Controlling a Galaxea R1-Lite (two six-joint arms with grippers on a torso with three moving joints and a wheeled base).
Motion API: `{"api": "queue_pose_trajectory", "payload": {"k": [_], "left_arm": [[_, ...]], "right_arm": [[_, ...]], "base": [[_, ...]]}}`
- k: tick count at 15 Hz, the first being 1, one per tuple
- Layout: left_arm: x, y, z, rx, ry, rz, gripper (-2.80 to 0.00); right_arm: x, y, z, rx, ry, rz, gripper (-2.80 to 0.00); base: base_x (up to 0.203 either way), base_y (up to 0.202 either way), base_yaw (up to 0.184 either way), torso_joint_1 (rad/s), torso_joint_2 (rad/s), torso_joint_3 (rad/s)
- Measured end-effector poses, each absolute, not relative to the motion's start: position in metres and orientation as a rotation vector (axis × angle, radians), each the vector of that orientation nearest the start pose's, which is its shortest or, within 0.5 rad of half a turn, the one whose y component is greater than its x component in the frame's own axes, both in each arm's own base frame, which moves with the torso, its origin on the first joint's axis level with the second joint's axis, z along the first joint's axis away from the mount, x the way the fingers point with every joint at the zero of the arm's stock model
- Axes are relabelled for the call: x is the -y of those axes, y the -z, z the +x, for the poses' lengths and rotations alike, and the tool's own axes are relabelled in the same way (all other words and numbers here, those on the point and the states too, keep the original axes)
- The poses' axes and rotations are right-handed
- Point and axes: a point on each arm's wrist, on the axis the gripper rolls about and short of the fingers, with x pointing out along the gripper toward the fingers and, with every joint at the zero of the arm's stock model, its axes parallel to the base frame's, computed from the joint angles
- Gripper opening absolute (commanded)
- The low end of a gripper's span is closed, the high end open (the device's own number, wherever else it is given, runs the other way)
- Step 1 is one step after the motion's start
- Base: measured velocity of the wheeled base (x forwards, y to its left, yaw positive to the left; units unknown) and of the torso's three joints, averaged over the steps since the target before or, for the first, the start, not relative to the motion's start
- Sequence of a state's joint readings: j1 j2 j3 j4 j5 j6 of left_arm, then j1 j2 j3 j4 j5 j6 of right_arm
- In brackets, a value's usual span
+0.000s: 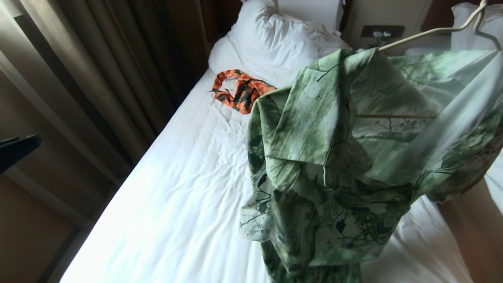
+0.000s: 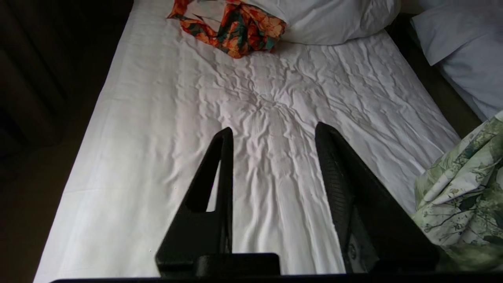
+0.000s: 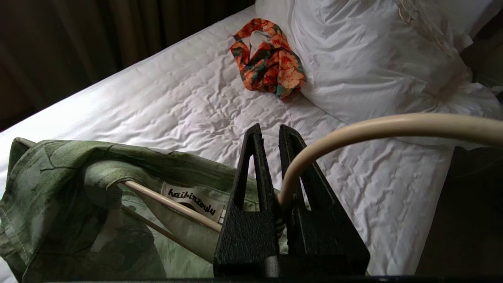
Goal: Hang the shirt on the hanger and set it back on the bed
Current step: Take the clothes hanger out of the clothes
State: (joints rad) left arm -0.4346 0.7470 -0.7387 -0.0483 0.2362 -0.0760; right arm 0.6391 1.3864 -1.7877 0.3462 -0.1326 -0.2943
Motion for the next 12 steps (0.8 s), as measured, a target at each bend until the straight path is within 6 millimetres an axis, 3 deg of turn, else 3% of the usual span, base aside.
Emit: {"api": "queue_pose_trajectory", "payload": {"k": [7, 12], "left_arm": [[0.007, -0.272, 0.035, 0.072, 0.118, -0.107, -2.8], [0.002, -0.264, 0.021, 0.074, 0.099, -0.129, -2.8]], "right_arm": [[-0.104, -0.447, 0.148, 0.207, -0.471, -0.234, -2.8], [-0.105, -0.45, 0.151, 0.243, -0.459, -0.219, -2.8]], "base": [[0.0, 0.0, 0.0, 0.219, -0.59, -0.374], [0.0, 0.0, 0.0, 0.174, -0.42, -0.249]]}}
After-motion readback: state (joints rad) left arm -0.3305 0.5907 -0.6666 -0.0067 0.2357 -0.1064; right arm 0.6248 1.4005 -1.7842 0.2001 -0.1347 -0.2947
